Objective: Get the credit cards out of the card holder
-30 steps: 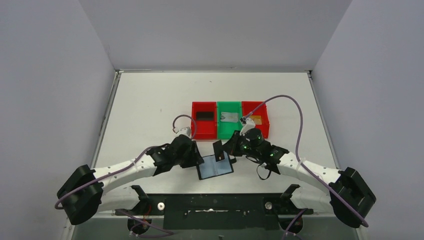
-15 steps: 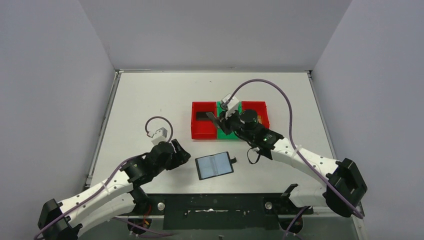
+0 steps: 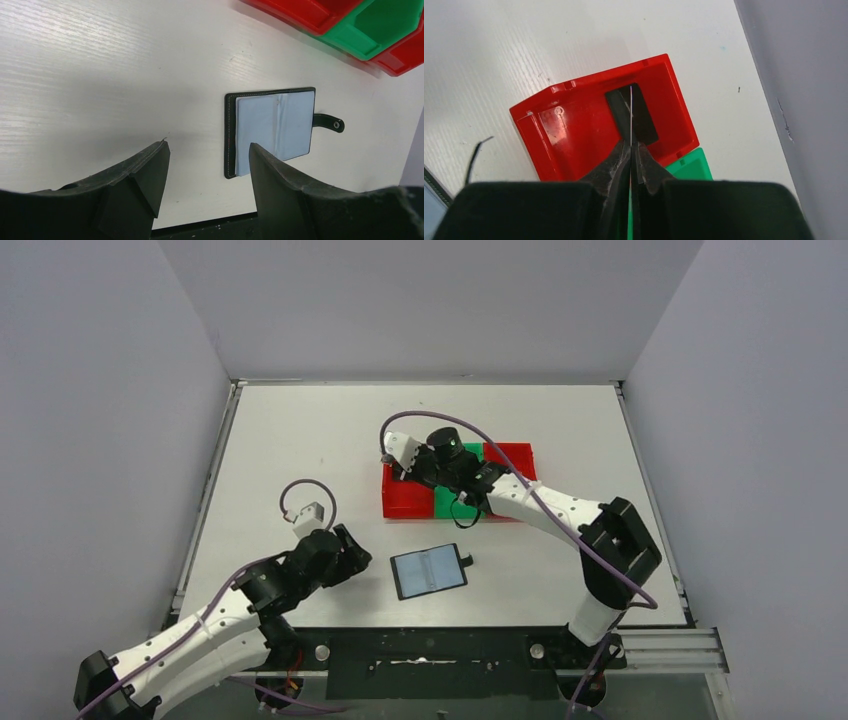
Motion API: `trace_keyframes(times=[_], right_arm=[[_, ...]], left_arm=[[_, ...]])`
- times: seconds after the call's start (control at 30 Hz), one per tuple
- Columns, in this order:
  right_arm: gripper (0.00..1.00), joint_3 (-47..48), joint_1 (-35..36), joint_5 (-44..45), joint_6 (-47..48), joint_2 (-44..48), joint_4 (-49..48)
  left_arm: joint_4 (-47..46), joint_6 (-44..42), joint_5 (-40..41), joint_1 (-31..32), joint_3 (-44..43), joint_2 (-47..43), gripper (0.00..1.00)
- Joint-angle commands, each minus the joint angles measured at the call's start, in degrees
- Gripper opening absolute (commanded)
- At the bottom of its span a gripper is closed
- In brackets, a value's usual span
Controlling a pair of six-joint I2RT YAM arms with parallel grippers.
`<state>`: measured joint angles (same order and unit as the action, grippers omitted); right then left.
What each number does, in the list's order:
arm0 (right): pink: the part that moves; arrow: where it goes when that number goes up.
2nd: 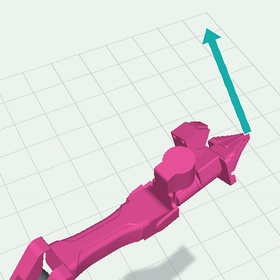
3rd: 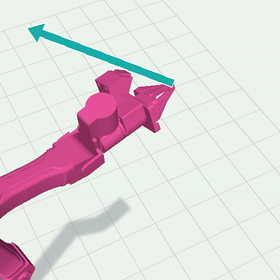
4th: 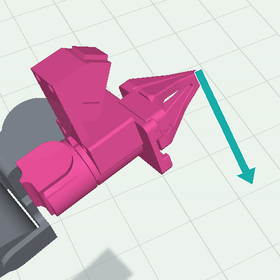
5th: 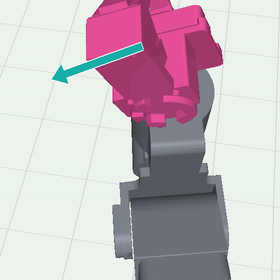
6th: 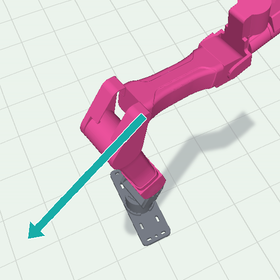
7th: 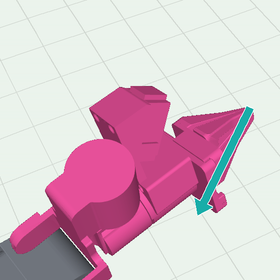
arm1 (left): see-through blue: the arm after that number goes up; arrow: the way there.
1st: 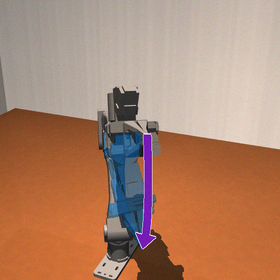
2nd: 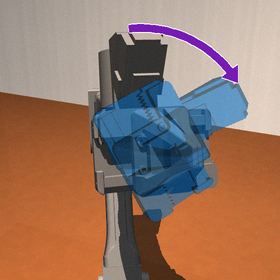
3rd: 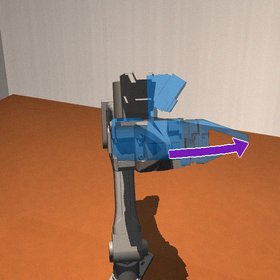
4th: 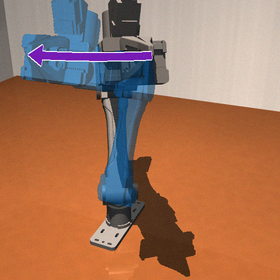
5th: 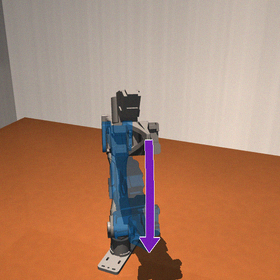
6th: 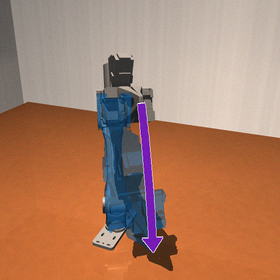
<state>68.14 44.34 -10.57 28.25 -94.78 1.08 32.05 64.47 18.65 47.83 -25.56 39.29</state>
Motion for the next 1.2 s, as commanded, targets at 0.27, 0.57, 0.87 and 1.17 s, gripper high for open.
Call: trace_keyframes(times=[0.27,0.57,0.87,1.17], right_arm=[[0.0,10.3,0.4,0.5,18.0,-9.1,9.0],[0.0,13.7,0.8,6.5,21.6,-16.9,5.5],[0.0,13.6,0.7,12.0,24.0,-22.2,-2.1],[0.13,12.4,0.0,10.8,25.5,-24.1,-4.1]], left_arm=[[2.7,-1.3,1.3,-0.7,-1.0,-2.1,0.59],[3.6,-1.2,2.0,-0.9,-1.1,-3.9,0.6],[4.4,-1.3,2.4,-1.3,-1.7,-4.9,0.6],[4.4,-1.0,2.5,-1.4,-1.2,-5.5,0.59]])
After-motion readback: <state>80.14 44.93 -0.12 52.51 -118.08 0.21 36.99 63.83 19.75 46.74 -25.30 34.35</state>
